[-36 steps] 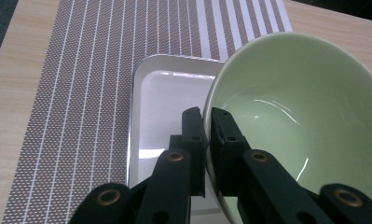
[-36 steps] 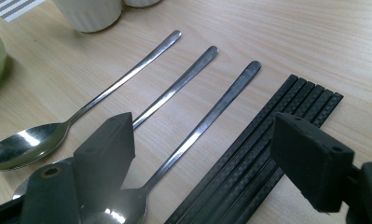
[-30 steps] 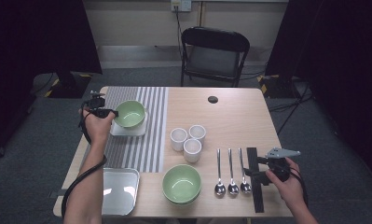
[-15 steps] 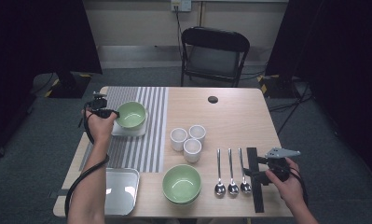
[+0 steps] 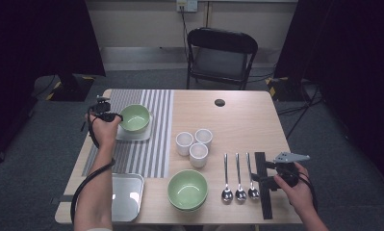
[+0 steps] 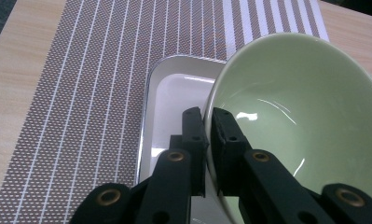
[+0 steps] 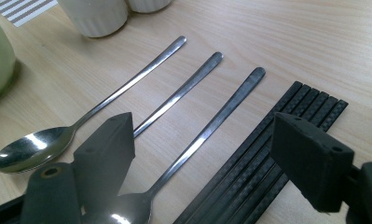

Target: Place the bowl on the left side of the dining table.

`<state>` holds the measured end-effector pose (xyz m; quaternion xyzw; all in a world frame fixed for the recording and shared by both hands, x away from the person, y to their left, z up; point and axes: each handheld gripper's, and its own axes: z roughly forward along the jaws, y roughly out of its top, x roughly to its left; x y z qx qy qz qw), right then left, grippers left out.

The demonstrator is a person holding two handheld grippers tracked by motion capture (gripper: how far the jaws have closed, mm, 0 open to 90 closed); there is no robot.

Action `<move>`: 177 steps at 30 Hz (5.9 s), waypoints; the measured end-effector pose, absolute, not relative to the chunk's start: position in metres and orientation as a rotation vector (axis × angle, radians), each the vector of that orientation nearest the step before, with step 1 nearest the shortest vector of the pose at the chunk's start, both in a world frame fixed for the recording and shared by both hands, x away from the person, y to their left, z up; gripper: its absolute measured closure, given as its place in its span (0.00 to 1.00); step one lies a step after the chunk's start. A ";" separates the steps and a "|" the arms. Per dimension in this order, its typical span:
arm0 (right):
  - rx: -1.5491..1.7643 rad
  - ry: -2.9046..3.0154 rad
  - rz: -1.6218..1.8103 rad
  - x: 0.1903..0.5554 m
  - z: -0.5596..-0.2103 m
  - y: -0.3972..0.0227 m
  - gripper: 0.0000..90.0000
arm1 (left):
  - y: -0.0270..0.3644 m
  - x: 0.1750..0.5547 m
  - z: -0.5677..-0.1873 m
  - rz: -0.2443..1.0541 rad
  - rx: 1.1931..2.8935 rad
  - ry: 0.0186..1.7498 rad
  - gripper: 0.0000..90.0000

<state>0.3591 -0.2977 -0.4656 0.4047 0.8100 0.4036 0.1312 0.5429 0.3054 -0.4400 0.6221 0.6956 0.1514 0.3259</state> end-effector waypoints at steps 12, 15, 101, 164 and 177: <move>1.170 2.350 1.168 0.358 -0.465 -0.298 0.24 | 0.305 0.539 -0.442 0.436 1.605 1.853 0.95; 1.167 2.348 1.170 0.357 -0.465 -0.298 0.23 | 0.304 0.539 -0.443 0.453 1.615 1.847 0.95; 1.133 2.364 1.154 0.353 -0.463 -0.295 0.24 | 0.293 0.496 -0.418 0.458 1.590 1.755 0.69; 1.100 2.391 1.053 0.348 -0.455 -0.293 0.23 | 0.264 0.441 -0.414 0.363 1.715 1.450 0.31; 1.093 2.402 1.058 0.345 -0.456 -0.291 0.23 | 0.263 0.421 -0.420 0.359 1.739 1.402 0.24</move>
